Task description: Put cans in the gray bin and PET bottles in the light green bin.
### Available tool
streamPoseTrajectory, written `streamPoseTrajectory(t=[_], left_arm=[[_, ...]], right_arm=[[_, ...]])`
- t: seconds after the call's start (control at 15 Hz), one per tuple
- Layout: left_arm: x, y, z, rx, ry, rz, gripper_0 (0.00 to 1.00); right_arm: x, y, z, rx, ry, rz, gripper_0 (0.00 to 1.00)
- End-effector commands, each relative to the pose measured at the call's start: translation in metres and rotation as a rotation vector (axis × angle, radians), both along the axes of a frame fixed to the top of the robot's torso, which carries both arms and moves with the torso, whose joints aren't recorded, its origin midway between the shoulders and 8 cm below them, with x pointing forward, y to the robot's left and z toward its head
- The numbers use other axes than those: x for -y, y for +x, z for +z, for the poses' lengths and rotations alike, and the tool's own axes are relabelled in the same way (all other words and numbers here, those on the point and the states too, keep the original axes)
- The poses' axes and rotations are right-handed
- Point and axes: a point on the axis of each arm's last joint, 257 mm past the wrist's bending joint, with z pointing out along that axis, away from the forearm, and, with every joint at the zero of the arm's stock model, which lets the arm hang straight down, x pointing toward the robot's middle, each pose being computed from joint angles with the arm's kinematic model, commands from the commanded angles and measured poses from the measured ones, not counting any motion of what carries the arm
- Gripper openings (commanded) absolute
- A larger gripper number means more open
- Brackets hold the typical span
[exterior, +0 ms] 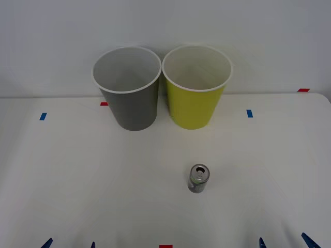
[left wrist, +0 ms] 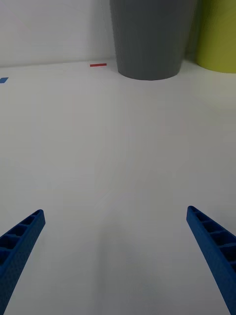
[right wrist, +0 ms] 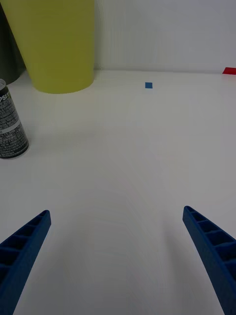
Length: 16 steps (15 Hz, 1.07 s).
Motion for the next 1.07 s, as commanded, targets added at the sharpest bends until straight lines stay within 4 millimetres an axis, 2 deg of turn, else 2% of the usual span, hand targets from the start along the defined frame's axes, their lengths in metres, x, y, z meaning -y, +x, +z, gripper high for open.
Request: streamPoseTrajectory(t=[0.07,1.07], left_arm=[[0.0,0.0,0.0,0.0,0.0,0.0,1.0],[0.0,0.0,0.0,0.0,0.0,0.0,1.0]], right_arm=[[0.0,0.0,0.0,0.0,0.0,0.0,0.93],[0.0,0.0,0.0,0.0,0.0,0.0,0.93]])
